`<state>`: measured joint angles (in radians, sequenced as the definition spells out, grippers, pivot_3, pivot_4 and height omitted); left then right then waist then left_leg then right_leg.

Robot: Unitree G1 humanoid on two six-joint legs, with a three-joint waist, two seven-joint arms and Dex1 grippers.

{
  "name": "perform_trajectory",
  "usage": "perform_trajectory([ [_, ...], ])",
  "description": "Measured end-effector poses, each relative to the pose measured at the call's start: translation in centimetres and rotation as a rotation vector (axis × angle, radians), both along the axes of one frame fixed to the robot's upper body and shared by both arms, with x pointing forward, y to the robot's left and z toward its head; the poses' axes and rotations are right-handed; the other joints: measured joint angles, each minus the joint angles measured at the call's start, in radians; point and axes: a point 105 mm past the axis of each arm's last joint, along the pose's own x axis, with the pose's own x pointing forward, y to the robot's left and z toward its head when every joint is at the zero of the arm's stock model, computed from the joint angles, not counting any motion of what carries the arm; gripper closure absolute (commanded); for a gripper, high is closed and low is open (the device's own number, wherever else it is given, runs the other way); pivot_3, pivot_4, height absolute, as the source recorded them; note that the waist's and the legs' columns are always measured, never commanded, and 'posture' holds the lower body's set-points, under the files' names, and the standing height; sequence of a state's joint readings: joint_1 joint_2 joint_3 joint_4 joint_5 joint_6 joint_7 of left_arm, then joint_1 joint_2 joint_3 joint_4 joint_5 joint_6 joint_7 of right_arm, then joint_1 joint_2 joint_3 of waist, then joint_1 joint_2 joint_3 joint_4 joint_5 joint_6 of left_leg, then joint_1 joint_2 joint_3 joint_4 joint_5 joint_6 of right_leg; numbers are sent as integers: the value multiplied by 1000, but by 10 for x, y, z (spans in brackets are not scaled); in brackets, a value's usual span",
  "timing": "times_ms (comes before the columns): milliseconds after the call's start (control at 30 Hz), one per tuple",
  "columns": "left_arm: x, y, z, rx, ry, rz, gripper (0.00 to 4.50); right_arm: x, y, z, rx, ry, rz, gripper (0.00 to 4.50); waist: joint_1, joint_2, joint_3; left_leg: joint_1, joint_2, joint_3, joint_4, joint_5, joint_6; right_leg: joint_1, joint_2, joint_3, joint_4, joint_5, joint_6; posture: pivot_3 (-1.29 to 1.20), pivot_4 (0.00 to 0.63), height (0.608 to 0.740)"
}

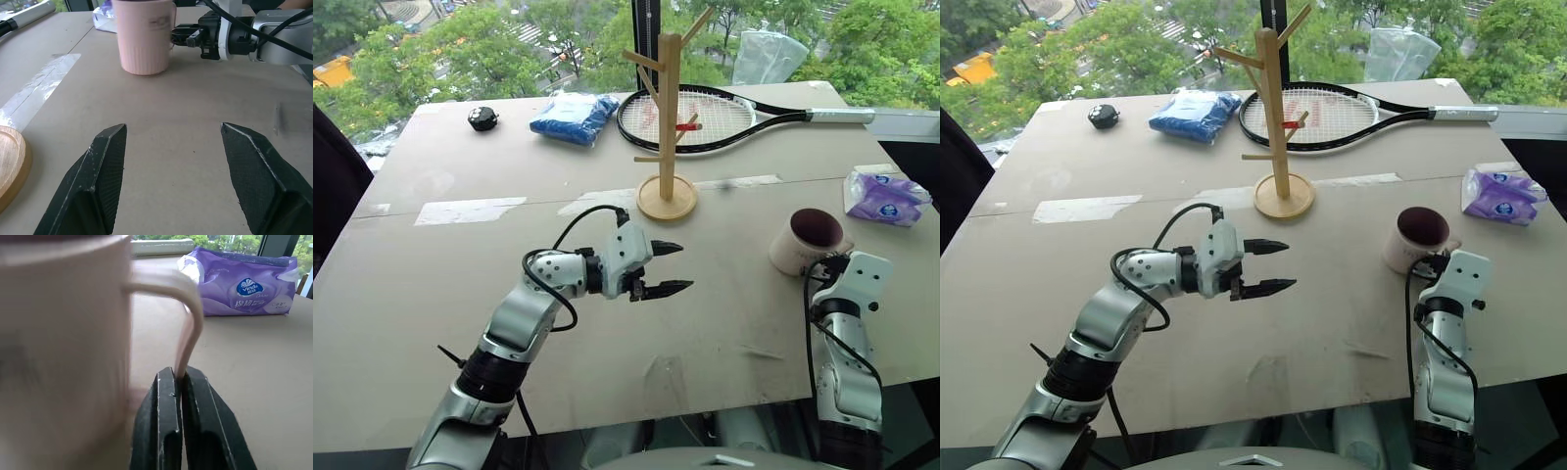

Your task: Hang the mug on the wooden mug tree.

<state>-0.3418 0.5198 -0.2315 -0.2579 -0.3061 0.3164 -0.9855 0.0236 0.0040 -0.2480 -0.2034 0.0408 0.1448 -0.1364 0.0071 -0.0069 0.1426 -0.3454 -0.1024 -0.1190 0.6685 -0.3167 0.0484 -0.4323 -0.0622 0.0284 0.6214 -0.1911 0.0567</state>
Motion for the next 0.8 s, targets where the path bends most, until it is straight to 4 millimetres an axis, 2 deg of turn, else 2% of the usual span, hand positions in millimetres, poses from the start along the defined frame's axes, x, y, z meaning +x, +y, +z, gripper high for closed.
perform_trajectory([
  [167, 1, 2, -1, -21, 7, 23, 1360, 1, 0, -1, -1, 1, 14, 4489, -2, 0, 0, 0, 0, 0, 0, 0, 0, 0, 0, 0, 0, 0, 0, 0, 150, 740],
  [267, 3, 3, 2, -99, 21, 70, 1360, 5, 4, 2, -35, 3, 83, 4489, -6, 0, 0, 0, 0, 0, 0, 0, 0, 0, 0, 0, 0, 0, 0, 0, 150, 740],
  [367, 3, 9, -1, -170, 15, 136, 1360, 16, 20, 10, -107, 4, 267, 4489, -21, 1, 0, 0, 0, 1, 0, 0, 0, 0, 0, 1, 0, 0, 0, 0, 150, 740],
  [467, 7, 14, -3, -289, 16, 246, 1360, 29, 41, 27, -158, -2, 482, 4489, -21, 1, 0, 0, 0, 1, 0, 0, 0, 0, -2, 1, 0, 0, 0, 0, 150, 740],
  [600, 16, 34, -1, -438, -12, 461, 1360, 43, 66, 54, -234, 33, 756, 4489, -19, 0, 0, 0, 0, 1, 1, 0, 0, 1, -4, 1, -1, 0, 0, 0, 150, 740],
  [700, 16, 44, -10, -481, -13, 589, 1360, 50, 75, 90, -354, 32, 901, 4489, -13, 0, 0, -1, 0, -1, 1, 0, 1, 1, -5, -1, -3, 0, 0, 0, 150, 740],
  [800, 16, 47, -8, -543, -37, 682, 1360, 55, 88, 122, -466, 31, 1031, 4489, -1, -2, 0, -2, 0, -2, 1, 0, 1, 1, -5, -3, -4, 0, 0, 0, 150, 740],
])
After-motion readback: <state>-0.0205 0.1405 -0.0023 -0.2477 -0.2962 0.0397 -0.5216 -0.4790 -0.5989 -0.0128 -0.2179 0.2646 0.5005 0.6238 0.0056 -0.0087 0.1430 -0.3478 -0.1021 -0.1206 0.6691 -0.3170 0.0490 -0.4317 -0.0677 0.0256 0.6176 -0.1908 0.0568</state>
